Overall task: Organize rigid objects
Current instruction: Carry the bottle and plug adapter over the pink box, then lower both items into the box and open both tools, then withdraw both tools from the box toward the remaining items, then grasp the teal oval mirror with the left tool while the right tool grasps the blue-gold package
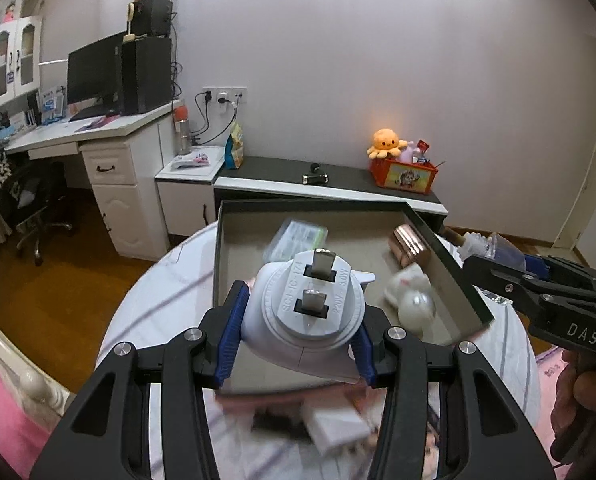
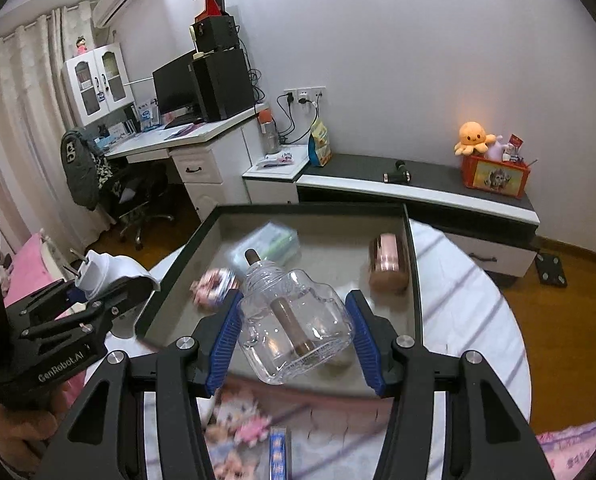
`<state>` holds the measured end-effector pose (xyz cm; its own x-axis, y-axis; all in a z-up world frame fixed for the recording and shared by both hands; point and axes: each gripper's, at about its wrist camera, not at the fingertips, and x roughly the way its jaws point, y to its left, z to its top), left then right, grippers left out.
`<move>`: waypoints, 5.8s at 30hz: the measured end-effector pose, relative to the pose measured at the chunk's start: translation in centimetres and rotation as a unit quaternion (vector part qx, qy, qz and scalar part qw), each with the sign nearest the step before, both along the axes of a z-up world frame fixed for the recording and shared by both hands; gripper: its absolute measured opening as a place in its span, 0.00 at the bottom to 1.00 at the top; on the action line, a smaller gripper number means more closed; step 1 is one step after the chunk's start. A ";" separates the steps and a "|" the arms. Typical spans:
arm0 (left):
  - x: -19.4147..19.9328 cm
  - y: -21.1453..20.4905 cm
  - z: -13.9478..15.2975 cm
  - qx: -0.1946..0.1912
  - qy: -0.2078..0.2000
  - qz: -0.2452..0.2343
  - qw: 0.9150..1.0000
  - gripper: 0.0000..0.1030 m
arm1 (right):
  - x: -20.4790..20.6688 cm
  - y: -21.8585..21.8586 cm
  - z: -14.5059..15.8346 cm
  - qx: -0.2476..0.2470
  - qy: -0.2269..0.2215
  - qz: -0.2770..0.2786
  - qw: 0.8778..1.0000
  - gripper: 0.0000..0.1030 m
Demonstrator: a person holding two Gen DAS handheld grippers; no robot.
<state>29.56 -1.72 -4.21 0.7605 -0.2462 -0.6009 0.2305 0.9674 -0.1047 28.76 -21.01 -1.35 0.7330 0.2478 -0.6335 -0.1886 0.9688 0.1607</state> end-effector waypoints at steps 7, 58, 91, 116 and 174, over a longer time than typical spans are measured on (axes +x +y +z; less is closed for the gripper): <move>4.6 -0.8 -1.6 -0.005 0.025 -0.001 1.000 0.47 | 4.9 0.9 -1.7 0.003 0.023 0.002 1.000 0.52; -8.6 1.4 3.5 0.002 -0.056 0.054 0.997 1.00 | -7.9 -1.5 2.0 0.007 -0.051 -0.108 0.993 1.00; -15.1 1.0 3.8 0.009 -0.064 0.057 0.996 1.00 | -15.3 0.5 4.3 -0.046 -0.099 -0.119 0.987 1.00; -15.4 0.7 2.1 0.010 -0.036 0.053 0.998 1.00 | -14.7 -0.6 3.2 -0.058 -0.073 -0.129 0.987 1.00; -11.3 -2.2 -10.5 0.032 0.096 0.016 0.995 0.72 | -7.7 -0.2 -11.2 -0.063 0.112 -0.028 0.991 0.71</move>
